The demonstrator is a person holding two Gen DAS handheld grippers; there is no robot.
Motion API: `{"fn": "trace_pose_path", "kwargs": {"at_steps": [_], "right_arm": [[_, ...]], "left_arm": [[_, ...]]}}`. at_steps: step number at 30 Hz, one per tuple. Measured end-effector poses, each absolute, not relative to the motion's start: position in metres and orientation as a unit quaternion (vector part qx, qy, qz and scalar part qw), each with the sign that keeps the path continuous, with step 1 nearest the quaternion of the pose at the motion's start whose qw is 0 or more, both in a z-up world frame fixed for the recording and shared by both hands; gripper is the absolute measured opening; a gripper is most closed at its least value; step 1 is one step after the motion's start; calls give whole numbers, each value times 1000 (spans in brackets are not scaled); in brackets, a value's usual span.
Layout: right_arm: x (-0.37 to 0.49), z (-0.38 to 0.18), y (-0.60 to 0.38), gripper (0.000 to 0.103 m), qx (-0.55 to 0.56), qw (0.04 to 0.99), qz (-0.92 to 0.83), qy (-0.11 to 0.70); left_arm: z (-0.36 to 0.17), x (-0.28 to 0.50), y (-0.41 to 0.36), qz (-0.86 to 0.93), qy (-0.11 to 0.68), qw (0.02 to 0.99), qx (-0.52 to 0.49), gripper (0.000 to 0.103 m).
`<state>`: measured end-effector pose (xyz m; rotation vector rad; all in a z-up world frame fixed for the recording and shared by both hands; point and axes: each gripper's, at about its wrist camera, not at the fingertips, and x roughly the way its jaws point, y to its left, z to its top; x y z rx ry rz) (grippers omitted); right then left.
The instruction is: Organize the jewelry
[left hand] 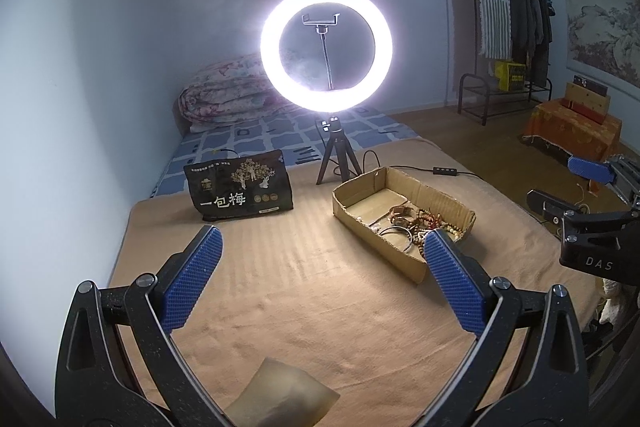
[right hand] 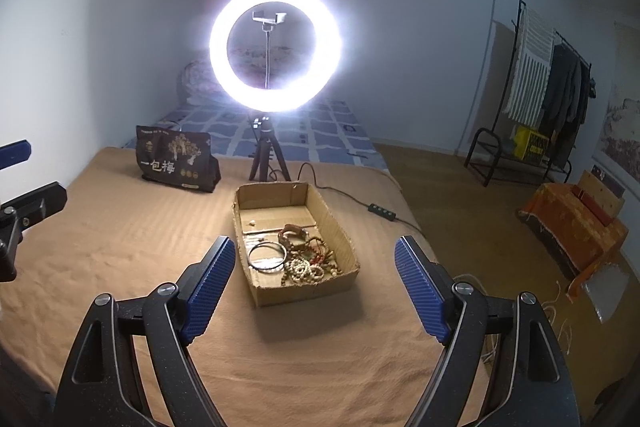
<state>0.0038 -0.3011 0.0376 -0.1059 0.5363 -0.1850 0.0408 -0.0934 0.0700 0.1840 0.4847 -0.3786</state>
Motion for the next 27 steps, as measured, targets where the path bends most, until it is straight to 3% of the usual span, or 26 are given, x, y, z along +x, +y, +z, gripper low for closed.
{"fn": "trace_pose_path", "kwargs": {"at_steps": [27], "right_arm": [[6,35,-306,82,-53,957,-91,272]], "left_arm": [[67,37,-97,-189,238,948,98,103]]}}
